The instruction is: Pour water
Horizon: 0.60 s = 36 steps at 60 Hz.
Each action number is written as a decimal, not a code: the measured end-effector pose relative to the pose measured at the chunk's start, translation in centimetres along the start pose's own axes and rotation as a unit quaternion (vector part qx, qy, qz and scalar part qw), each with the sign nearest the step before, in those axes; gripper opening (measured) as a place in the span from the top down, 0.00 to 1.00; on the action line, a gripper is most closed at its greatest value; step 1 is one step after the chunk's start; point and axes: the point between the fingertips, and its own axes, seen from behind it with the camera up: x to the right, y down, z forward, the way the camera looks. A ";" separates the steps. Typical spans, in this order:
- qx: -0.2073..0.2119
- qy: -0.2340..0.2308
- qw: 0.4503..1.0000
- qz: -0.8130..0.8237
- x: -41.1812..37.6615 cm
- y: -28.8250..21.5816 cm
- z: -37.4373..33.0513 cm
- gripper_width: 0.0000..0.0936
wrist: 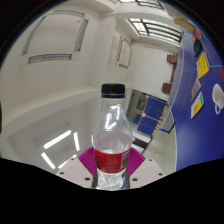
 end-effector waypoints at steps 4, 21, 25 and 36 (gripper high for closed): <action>0.027 -0.037 0.993 0.107 3.0 -5.3 2.1 0.62; 0.154 -0.032 0.889 0.430 24.6 -16.1 5.1 0.62; 0.177 -0.021 0.864 0.472 28.6 -16.3 4.6 0.62; 0.164 -0.006 0.859 0.485 32.0 -15.1 4.7 0.62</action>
